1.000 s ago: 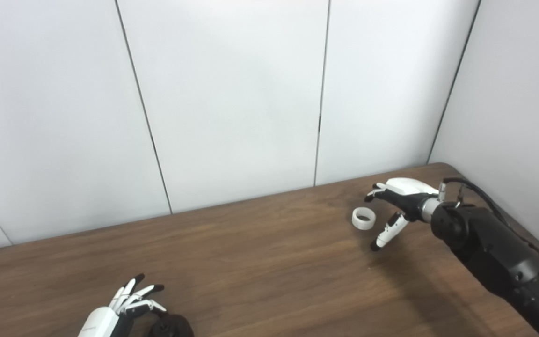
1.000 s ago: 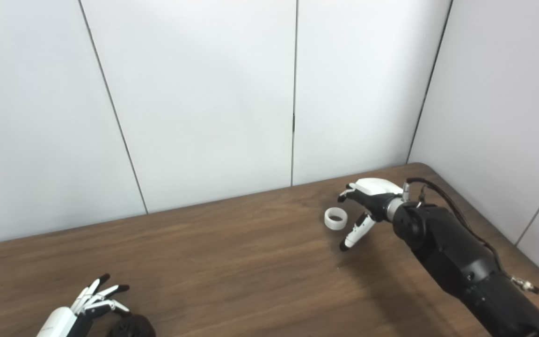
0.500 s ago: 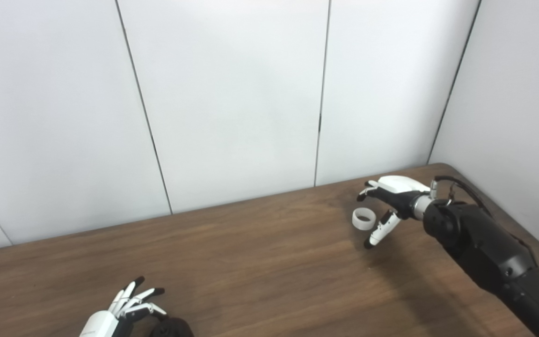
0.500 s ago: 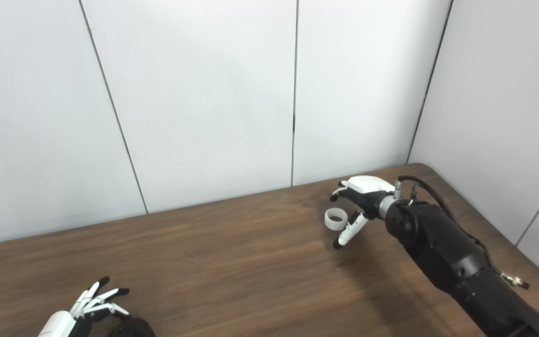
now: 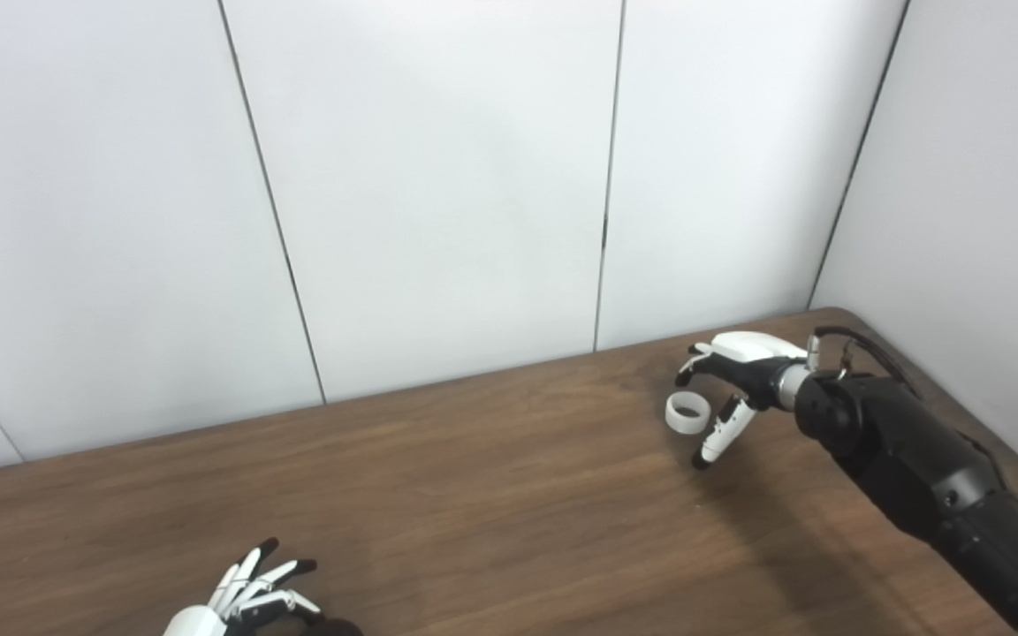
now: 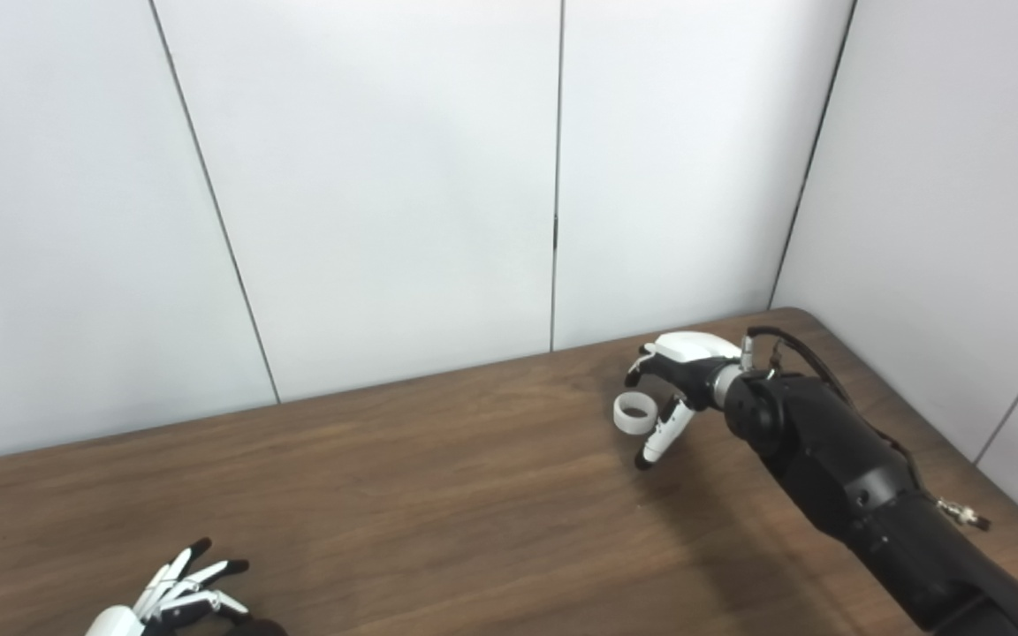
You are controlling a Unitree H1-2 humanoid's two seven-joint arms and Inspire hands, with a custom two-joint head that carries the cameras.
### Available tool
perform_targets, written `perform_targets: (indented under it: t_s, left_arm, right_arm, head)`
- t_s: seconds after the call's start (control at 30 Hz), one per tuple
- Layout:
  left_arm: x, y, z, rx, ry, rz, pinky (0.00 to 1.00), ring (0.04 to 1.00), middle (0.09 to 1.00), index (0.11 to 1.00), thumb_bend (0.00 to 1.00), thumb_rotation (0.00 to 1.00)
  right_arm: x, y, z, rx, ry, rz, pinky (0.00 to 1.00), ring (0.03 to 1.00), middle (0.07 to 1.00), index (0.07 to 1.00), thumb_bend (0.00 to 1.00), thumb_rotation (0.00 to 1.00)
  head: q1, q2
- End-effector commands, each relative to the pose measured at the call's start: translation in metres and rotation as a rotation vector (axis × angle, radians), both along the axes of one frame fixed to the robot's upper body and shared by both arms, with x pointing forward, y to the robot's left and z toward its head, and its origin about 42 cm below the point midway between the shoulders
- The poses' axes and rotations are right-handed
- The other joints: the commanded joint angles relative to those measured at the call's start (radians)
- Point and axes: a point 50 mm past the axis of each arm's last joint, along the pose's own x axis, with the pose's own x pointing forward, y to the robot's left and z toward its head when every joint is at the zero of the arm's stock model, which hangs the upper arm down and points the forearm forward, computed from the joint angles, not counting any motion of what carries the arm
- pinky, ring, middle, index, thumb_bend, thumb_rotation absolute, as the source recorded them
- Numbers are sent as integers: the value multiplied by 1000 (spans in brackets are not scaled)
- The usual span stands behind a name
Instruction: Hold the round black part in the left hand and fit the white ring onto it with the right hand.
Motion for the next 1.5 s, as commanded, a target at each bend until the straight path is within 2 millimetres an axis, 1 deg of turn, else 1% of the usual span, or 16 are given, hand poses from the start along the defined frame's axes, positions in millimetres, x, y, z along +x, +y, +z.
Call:
perform_targets:
  t_s: [0.0,0.2,0.4,0.6,0.67,0.83,1.0,1.2,1.3,1.37,1.47]
  left_arm:
    - [-17,-1,-13,-14,39,11,1000,1000,858,480,518,41]
    - [-23,-1,-11,-12,39,8,1000,1000,859,480,518,40]
    - [-25,0,-10,-17,41,10,1000,1000,860,480,518,41]
    - [-27,0,-8,-14,42,12,1000,1000,861,480,518,40]
    - [-28,-1,-7,-15,43,12,1000,1000,861,480,518,40]
    - [-31,-2,-6,-23,40,9,1000,1000,859,480,518,40]
    - [-32,-3,-4,-23,35,7,1000,1000,859,480,518,40]
    - [-33,-5,-3,-26,38,13,1000,1000,859,480,518,40]
    - [-34,-5,-3,-29,36,14,1000,1000,858,480,518,40]
    - [-34,-4,-3,-30,32,13,1000,1000,857,480,518,40]
    - [-35,-4,-2,-30,27,10,1000,1000,858,480,518,41]
  right_arm:
    - [11,-4,38,-32,-81,3,997,1000,1000,831,920,338]
    - [14,-6,41,-29,-71,-8,984,1000,1000,827,923,327]
    - [19,-5,40,-16,-77,0,967,1000,1000,807,914,323]
    - [20,-3,41,-8,-54,-8,992,1000,1000,797,910,319]
    - [21,-4,41,-16,-42,-9,990,1000,1000,800,902,333]
    - [23,-5,40,-29,-33,0,970,1000,1000,797,876,329]
    - [25,-4,37,-14,-51,12,976,1000,1000,784,890,302]
    - [25,-4,33,-19,-62,14,1000,1000,1000,776,900,306]
    - [24,-5,32,-22,-87,20,976,1000,1000,764,896,297]
    - [24,-5,31,-26,-105,23,938,1000,1000,748,890,274]
    - [24,-6,29,-34,-145,32,913,1000,987,722,890,241]
  head:
    - [1,2]
    - [5,7]
    - [4,14]
    - [9,15]
    - [11,18]
    - [14,24]
    - [18,28]
    - [22,28]
    - [25,29]
    - [26,30]
    - [28,33]
